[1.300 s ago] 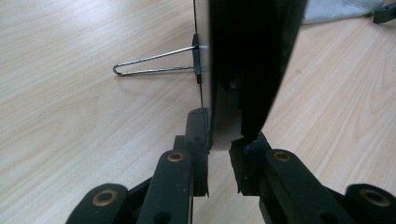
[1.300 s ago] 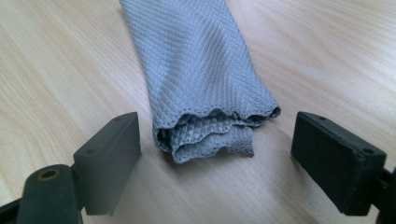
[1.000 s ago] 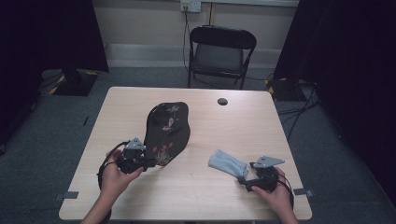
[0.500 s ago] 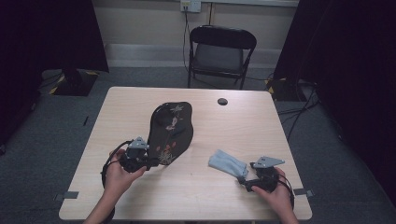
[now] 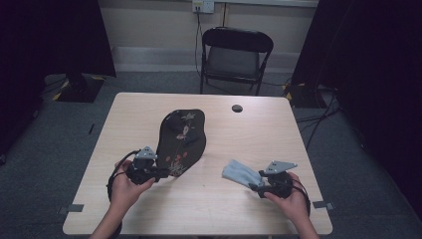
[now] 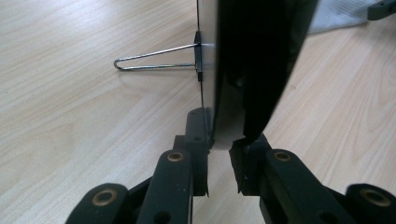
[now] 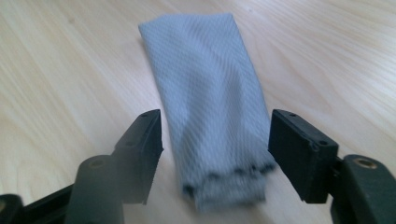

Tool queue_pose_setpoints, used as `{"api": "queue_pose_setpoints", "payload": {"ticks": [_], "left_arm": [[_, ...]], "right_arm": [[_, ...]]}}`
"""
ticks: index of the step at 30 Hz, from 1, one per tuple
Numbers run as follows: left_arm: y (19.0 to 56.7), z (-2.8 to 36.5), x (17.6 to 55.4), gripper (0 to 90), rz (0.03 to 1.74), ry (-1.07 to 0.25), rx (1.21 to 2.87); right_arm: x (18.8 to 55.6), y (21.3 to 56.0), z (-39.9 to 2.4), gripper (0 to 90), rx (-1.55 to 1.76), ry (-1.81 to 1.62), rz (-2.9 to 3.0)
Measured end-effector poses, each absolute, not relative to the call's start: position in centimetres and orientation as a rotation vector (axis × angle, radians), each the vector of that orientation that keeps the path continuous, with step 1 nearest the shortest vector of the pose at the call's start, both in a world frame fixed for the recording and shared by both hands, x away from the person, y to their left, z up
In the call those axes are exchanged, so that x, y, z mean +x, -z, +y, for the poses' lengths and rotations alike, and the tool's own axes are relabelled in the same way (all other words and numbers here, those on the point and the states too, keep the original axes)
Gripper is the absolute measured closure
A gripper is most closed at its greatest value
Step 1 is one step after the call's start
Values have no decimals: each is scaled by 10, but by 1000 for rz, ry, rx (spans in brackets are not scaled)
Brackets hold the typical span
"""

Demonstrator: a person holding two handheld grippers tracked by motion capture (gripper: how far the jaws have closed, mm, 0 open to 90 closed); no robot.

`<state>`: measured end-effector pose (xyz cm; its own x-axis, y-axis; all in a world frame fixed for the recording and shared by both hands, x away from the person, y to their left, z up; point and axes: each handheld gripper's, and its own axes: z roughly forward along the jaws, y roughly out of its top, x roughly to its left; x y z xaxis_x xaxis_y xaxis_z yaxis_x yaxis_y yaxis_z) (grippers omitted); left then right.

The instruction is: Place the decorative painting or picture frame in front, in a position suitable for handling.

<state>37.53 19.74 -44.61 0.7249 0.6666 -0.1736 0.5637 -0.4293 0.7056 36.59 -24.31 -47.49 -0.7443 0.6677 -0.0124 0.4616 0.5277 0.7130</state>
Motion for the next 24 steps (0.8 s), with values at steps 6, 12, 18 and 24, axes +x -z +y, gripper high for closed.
{"api": "queue_pose_setpoints", "payload": {"ticks": [6,12,18,24], "left_arm": [[445,196,375,785,931,-167,2149],[445,192,374,786,916,-176,2167],[445,191,372,786,906,-169,2167],[446,192,369,784,911,-163,2146]], "right_arm": [[379,477,-224,424,932,-1040,2530],[386,484,-216,448,979,-995,2531],[386,483,-215,568,984,-945,2511],[388,482,-217,749,1062,-928,2475]]}}
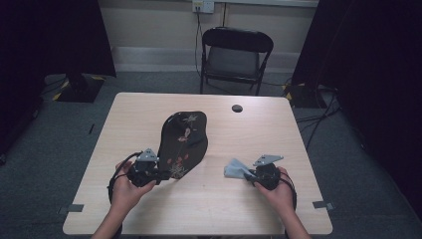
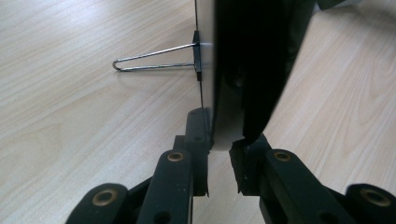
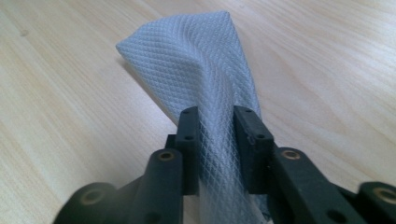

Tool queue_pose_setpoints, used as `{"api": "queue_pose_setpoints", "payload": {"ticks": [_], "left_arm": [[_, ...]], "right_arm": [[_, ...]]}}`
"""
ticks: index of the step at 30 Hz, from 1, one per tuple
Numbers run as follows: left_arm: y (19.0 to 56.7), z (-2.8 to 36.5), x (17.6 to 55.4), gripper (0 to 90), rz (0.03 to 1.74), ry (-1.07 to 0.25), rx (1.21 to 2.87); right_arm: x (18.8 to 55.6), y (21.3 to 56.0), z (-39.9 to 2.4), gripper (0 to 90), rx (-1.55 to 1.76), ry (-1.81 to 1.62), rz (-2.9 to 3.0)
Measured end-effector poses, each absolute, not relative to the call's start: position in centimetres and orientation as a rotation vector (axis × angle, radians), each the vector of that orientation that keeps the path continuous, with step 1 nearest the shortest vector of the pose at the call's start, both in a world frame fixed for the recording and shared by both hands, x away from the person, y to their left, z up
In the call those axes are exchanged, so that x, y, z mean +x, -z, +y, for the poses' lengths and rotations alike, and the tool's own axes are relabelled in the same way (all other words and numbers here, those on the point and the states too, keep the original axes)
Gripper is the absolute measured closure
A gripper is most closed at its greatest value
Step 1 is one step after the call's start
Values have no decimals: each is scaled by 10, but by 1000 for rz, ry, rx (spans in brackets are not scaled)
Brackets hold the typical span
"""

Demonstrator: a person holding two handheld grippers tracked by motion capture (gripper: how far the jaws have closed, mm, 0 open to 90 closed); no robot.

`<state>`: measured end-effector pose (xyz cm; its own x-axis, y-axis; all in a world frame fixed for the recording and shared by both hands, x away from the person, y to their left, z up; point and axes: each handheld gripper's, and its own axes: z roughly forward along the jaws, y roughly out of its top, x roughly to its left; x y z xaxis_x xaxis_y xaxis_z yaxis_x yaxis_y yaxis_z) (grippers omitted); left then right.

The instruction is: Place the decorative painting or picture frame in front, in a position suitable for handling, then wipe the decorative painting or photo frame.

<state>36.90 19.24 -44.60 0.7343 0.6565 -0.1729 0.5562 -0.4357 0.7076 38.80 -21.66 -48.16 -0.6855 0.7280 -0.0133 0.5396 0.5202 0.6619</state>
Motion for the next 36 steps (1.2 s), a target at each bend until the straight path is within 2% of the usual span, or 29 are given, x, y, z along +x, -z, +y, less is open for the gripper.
{"api": "queue_pose_setpoints", "payload": {"ticks": [3,4,8,19,20,22,36], "left_arm": [[446,195,370,768,905,-166,2143],[447,197,371,668,903,-182,2141],[446,201,369,653,921,-145,2130],[442,210,367,468,955,-138,2077],[442,210,368,422,959,-145,2072],[442,211,368,387,959,-156,2068],[439,209,368,352,943,-162,2066]], "right_arm": [[387,481,-215,766,1060,-906,2473],[386,480,-213,774,1067,-887,2470],[387,479,-212,775,1078,-878,2472],[388,478,-211,787,1124,-883,2466],[388,478,-211,788,1137,-889,2460],[387,477,-211,789,1145,-901,2453],[387,457,-210,795,1136,-954,2450]]}}
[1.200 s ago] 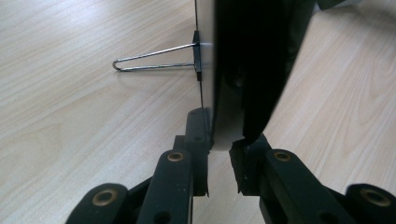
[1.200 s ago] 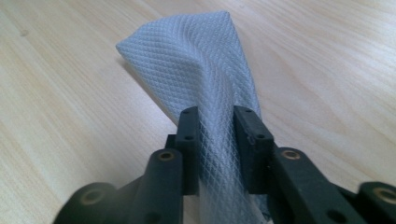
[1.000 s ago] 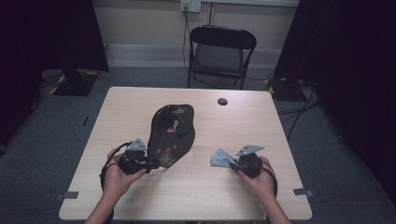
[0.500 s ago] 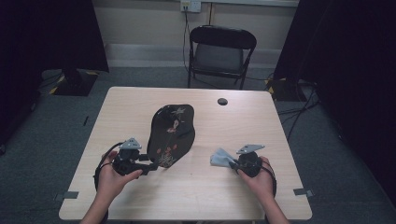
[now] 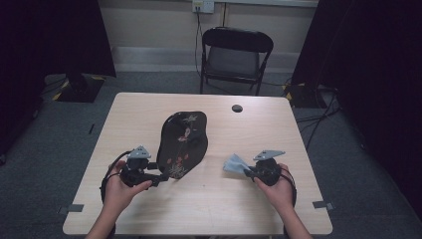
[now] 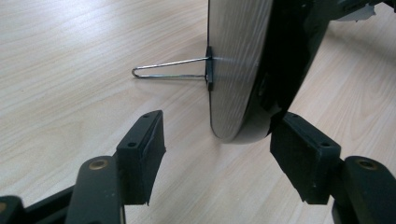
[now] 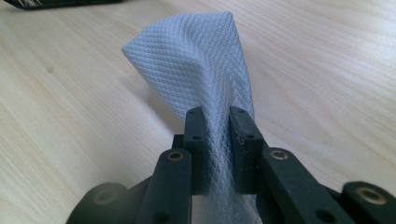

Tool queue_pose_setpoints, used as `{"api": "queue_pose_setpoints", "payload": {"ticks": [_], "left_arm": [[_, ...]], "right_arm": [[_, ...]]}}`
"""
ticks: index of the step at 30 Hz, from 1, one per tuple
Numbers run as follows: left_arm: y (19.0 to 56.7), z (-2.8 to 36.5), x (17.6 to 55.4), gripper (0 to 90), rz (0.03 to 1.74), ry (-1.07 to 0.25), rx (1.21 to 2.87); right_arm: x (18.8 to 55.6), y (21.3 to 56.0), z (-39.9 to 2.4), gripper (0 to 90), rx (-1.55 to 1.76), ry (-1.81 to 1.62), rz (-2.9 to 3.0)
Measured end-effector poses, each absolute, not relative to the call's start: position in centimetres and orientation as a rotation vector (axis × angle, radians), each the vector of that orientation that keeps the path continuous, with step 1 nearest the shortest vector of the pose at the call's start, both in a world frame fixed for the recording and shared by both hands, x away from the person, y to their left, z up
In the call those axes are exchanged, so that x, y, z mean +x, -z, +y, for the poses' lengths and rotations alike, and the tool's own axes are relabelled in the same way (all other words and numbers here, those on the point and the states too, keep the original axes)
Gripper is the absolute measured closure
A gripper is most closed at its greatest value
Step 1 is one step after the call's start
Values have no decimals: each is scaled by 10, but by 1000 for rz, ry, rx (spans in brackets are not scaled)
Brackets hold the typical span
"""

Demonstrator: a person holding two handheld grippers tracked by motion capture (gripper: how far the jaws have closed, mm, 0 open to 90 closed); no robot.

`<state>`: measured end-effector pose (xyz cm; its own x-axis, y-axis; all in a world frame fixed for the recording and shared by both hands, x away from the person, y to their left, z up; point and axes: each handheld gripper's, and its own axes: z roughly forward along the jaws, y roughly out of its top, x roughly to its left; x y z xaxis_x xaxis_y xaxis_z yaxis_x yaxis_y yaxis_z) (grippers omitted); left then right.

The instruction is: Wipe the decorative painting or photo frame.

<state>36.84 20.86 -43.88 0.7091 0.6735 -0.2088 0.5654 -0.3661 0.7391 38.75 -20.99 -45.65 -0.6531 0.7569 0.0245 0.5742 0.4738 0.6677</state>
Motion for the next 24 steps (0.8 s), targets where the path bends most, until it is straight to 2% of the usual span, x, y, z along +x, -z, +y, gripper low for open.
{"api": "queue_pose_setpoints", "payload": {"ticks": [24], "left_arm": [[437,206,370,337,939,-159,2061]], "right_arm": [[402,397,-201,797,1070,-1013,2446]]}}
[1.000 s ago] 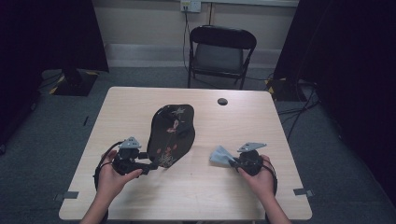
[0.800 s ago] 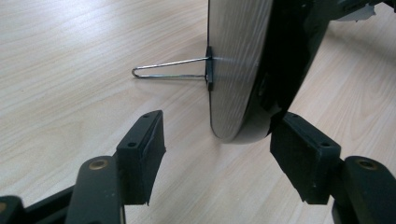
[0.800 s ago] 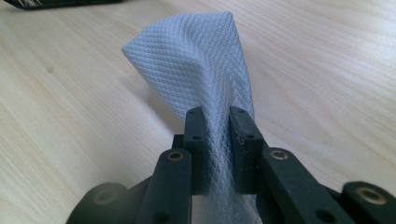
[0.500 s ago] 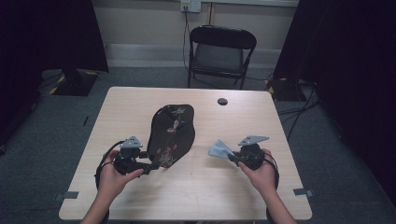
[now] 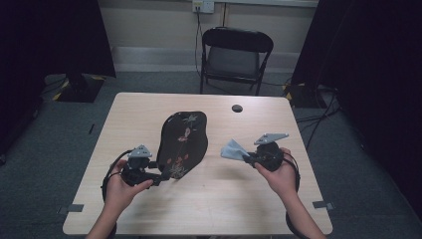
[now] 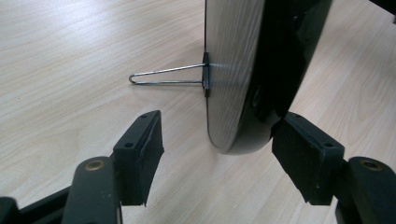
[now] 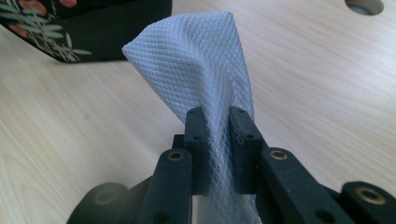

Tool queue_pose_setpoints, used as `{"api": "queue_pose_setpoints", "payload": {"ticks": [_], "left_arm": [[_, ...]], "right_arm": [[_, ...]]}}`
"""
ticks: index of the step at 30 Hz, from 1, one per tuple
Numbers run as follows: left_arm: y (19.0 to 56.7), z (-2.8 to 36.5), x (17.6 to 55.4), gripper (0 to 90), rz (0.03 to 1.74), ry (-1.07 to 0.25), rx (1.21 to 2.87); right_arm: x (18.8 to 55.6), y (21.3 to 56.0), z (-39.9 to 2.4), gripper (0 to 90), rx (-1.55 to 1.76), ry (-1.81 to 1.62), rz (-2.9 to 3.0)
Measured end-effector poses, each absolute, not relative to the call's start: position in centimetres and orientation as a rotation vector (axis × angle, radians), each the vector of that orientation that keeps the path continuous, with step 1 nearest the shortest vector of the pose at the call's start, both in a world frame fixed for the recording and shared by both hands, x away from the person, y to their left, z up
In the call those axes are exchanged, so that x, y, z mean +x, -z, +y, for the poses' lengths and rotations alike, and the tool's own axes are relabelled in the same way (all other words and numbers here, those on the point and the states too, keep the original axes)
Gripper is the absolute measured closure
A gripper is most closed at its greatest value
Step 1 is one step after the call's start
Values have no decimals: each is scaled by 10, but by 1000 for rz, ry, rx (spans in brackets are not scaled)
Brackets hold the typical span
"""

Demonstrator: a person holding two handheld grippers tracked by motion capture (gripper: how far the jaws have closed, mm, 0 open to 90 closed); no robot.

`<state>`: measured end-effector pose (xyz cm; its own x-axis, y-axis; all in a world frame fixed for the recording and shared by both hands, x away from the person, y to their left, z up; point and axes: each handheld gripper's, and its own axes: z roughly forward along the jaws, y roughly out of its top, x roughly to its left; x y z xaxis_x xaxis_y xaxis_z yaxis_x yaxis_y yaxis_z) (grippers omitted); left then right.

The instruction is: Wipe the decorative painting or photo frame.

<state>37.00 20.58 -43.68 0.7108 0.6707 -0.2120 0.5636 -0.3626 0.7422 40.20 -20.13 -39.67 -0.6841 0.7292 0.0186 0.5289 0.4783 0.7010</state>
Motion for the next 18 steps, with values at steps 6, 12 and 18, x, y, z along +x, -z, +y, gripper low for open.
{"api": "queue_pose_setpoints", "payload": {"ticks": [6,12,18], "left_arm": [[437,205,370,337,939,-161,2061],[437,205,370,383,925,-155,2061],[436,205,369,443,927,-150,2063]], "right_arm": [[406,379,-197,797,1046,-1020,2442],[408,356,-184,796,981,-1022,2432],[410,341,-174,796,955,-1069,2419]]}}
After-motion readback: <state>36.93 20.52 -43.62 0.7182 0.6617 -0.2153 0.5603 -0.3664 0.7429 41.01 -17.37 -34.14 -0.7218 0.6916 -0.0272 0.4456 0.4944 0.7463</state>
